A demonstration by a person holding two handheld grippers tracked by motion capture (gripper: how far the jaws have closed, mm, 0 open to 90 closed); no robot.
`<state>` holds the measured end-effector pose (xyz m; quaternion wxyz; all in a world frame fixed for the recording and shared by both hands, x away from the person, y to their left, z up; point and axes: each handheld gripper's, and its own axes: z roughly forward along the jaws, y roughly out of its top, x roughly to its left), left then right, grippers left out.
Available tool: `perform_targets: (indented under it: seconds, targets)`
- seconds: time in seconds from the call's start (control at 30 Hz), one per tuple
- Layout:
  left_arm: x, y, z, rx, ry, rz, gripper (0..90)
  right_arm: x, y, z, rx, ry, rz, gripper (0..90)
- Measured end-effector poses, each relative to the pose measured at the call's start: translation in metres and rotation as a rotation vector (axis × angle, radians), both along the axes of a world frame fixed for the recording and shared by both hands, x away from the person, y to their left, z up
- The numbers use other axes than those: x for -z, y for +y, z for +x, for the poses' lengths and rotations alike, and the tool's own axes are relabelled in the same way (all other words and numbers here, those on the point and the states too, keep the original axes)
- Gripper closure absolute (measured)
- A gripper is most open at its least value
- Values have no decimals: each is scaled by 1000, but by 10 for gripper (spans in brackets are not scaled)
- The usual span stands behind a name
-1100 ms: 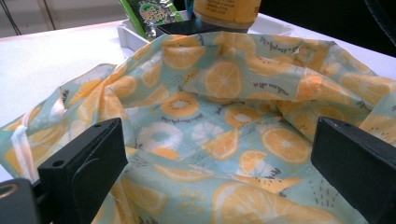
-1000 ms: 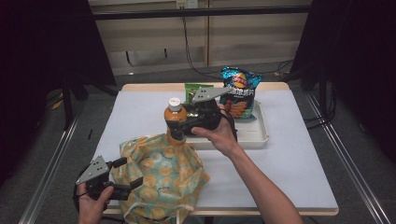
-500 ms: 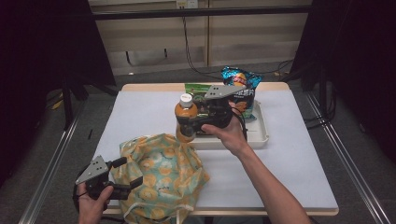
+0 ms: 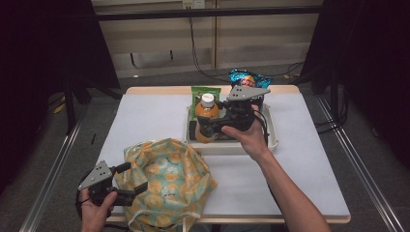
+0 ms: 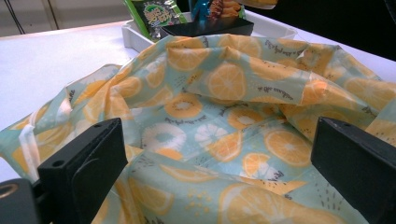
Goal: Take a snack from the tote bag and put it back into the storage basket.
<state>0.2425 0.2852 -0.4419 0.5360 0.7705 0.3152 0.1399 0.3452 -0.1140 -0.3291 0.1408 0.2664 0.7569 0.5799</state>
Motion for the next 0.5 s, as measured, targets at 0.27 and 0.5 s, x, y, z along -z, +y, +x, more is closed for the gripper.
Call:
perform_targets:
  seconds: [0.27,0.5]
  targets:
    - [0,-2,-1,5,2,-8,31,1,-19,-4,34,0,5,308]
    - [0,0,-2,6,-3,7,32,5,-36,-6,66,4,5,308]
